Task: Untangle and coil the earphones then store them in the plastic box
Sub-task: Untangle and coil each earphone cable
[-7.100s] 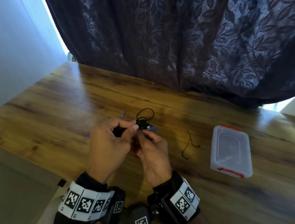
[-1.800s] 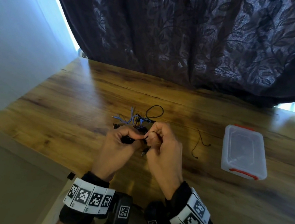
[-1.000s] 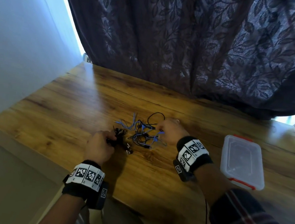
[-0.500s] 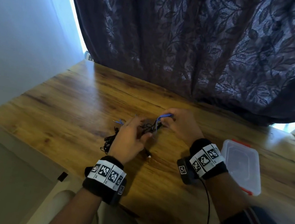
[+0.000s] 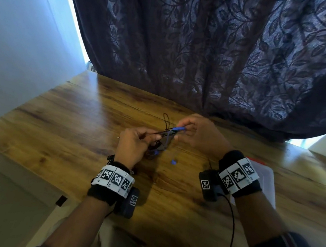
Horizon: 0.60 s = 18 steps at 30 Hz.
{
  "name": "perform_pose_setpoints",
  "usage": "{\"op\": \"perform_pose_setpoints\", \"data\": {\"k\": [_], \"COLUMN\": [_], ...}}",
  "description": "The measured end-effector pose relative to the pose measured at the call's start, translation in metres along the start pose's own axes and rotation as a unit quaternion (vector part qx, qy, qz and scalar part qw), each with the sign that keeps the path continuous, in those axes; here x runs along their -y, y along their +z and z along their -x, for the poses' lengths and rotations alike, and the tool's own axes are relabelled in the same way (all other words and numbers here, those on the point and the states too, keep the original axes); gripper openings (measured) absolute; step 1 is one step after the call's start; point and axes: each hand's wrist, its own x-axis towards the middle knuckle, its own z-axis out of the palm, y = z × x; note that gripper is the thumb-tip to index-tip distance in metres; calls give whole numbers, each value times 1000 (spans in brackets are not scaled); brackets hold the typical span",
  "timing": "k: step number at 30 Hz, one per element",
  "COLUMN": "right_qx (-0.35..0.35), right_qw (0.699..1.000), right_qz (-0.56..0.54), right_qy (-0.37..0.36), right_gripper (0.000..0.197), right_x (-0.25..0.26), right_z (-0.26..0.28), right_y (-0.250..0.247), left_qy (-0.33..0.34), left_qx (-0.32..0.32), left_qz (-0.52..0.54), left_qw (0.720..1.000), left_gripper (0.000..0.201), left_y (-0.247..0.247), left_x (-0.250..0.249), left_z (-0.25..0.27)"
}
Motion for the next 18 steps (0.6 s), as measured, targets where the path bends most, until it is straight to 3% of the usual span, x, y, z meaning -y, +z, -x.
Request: {"op": "perform_pose_setpoints", "data": {"k": [3, 7, 12, 14, 18], "right_qx": [63, 59, -54, -113, -232], "right_qw": [998, 998, 991, 981, 955], "right_qz": [31, 28, 89, 95, 83], "right_qy": [1, -10, -83, -125, -162], "right_gripper": [40, 44, 23, 12, 9], "right_x": [-5, -7, -4, -2, 14], "right_z": [-1, -4, -11, -14, -17], "right_y": [3, 10, 12, 13, 6], "left_qy": [25, 55, 148, 137, 74], "left_qx": [6, 14, -16, -8, 80], "left_qz": [21, -31, -136, -102, 23], "left_qw": [999, 998, 979, 985, 994], "left_gripper": [23, 13, 9, 10, 20], "left_y": [-9, -14, -16, -15, -15], "left_x": [-7, -12, -25, -32, -35], "left_z": [-2, -8, -8, -7, -3]}}
